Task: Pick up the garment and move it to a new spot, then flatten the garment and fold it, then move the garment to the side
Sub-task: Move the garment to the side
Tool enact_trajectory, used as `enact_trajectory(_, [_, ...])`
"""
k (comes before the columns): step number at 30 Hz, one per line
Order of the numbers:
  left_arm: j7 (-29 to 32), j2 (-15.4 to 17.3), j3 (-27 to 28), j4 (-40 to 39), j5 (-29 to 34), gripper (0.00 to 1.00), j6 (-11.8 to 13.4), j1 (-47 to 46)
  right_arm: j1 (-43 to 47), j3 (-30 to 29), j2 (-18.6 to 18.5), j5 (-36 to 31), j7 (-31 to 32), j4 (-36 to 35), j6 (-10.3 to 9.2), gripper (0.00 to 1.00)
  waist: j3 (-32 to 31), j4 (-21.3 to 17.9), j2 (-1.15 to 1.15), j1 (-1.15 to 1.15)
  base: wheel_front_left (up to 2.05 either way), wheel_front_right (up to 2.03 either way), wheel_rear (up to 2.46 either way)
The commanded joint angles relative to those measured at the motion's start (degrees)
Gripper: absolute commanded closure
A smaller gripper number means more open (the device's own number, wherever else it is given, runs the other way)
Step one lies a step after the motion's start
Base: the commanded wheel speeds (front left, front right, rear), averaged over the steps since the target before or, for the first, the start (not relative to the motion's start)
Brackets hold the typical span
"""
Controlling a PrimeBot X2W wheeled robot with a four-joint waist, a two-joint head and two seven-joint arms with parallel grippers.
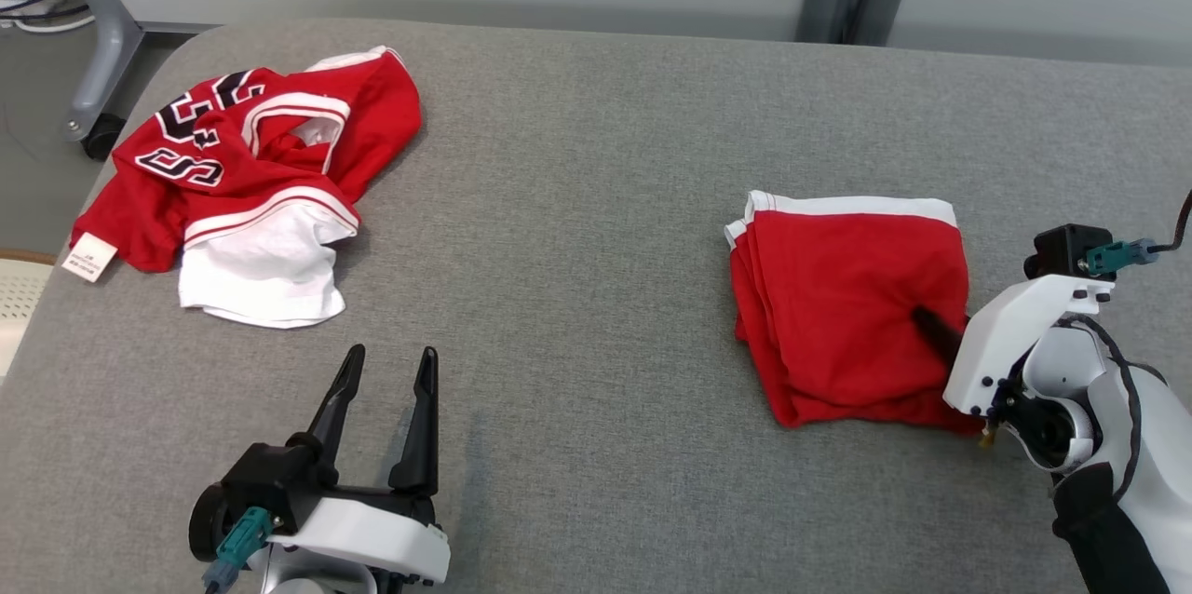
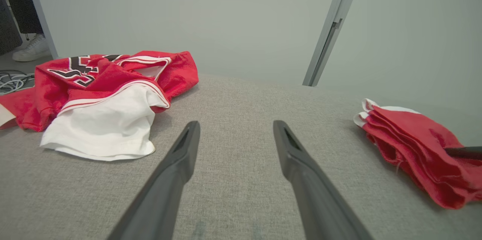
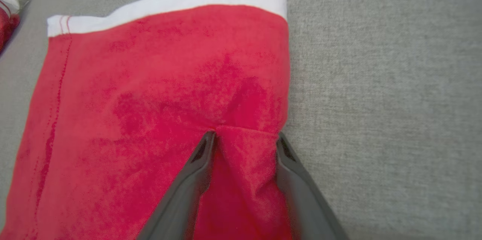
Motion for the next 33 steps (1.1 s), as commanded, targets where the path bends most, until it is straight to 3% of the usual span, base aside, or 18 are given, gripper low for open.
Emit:
enact_trajectory(1, [-0.11, 0.16, 0.35, -0.18, 0.37, 0.0, -0.07, -0.84, -0.67, -0.06, -0.51, 0.51, -1.01, 0.11, 0.03, 1.0, 0.67, -0.9, 0.0, 0.0, 0.0, 0.0, 0.0])
enact_trajectory(5, [-0.1, 0.17, 0.66, -1.06, 0.45, 0.0, -0.22, -1.54, -2.61, -0.08, -2.56, 1.17, -2.74, 0.9, 0.01, 1.0, 2.22, -3.21, 0.0, 0.0, 0.0, 0.0, 0.0])
enact_trajectory(10, [-0.1, 0.2, 0.41, -2.59, 1.34, 0.0, -0.67, -2.09, -6.15, -0.81, -8.4, -0.44, -3.33, 2.19, 0.01, 1.0, 4.62, -6.22, 0.0, 0.0, 0.0, 0.0, 0.0])
enact_trajectory(19, [-0.07, 0.74, 0.37, -4.31, 3.49, 0.0, -1.71, -4.32, -12.72, -2.99, -22.64, -10.68, -3.24, 6.21, 0.02, 1.0, 9.22, -7.38, 0.0, 0.0, 0.0, 0.0, 0.0])
enact_trajectory(22, [-0.07, 0.99, 0.55, -4.08, 3.82, 0.0, -1.84, -4.22, -14.05, -3.19, -24.53, -13.89, -3.29, 7.69, 0.02, 1.0, 9.78, -7.07, 0.0, 0.0, 0.0, 0.0, 0.0])
enact_trajectory(28, [-0.07, 0.9, 0.82, -4.23, 3.72, 0.0, -1.65, -3.56, -16.01, -4.23, -24.71, -17.35, -3.85, 10.2, 0.01, 1.0, 10.46, -6.43, 0.0, 0.0, 0.0, 0.0, 0.0])
enact_trajectory(29, [-0.07, 0.86, 0.88, -4.34, 3.62, 0.0, -1.55, -3.51, -16.31, -4.48, -24.65, -18.24, -4.25, 10.63, 0.01, 0.79, 10.61, -6.42, 0.0, 0.0, 0.0, 0.0, 0.0])
enact_trajectory(30, [-0.07, 0.82, 0.96, -4.39, 3.55, 0.0, -1.45, -3.39, -16.67, -4.81, -24.44, -19.33, -4.56, 11.01, 0.01, 0.22, 10.72, -6.47, 0.0, 0.0, 0.0, 0.0, 0.0])
enact_trajectory(31, [-0.07, 0.81, 1.07, -4.46, 3.49, 0.0, -1.33, -3.22, -17.01, -5.1, -24.41, -20.67, -4.82, 11.37, 0.01, 0.0, 10.81, -6.62, 0.0, 0.0, 0.0, 0.0, 0.0])
enact_trajectory(33, [-0.07, 0.75, 1.34, -4.54, 3.45, 0.0, -1.28, -3.13, -17.67, -5.14, -24.63, -23.36, -5.37, 11.58, 0.01, 0.0, 10.97, -6.96, 0.0, 0.0, 0.0, 0.0, 0.0])
